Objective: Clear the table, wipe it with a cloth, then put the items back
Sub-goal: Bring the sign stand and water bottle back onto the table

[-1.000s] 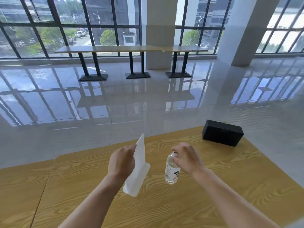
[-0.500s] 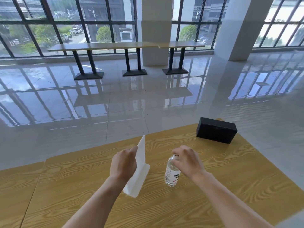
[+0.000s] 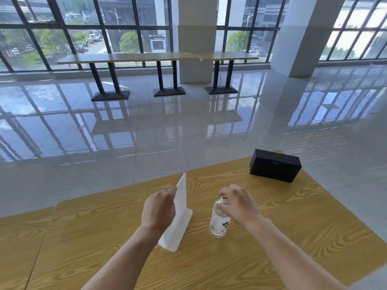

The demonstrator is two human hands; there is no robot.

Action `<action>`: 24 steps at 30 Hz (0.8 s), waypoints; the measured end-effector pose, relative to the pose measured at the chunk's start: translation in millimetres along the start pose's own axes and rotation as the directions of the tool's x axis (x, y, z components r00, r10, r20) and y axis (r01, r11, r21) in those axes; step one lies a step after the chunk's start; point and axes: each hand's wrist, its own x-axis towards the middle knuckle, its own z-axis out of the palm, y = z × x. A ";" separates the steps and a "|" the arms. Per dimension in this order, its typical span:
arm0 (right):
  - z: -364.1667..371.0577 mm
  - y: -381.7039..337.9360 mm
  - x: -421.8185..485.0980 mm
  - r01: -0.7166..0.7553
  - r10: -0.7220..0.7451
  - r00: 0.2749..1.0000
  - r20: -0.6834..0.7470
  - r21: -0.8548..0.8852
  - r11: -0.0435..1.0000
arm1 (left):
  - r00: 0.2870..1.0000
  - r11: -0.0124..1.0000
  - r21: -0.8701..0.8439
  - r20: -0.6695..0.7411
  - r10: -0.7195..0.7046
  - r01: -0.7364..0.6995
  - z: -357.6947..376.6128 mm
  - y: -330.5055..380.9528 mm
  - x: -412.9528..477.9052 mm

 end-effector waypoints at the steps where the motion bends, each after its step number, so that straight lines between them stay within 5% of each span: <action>1: 0.2 0.4 0.0 -0.001 0.001 1.000 -0.001 0.001 1.000 | 1.000 1.000 0.002 0.003 0.000 0.000 1.3 0.1 -0.1; 13: 0.1 1.4 -0.7 0.010 -0.010 1.000 -0.007 0.010 1.000 | 1.000 1.000 0.009 -0.024 0.020 -0.020 -0.8 9.5 -0.3; 24: -52.0 -10.1 24.3 0.122 -0.088 0.969 -0.229 0.139 0.983 | 0.945 0.977 0.042 -0.250 0.212 -0.208 -50.9 48.3 39.4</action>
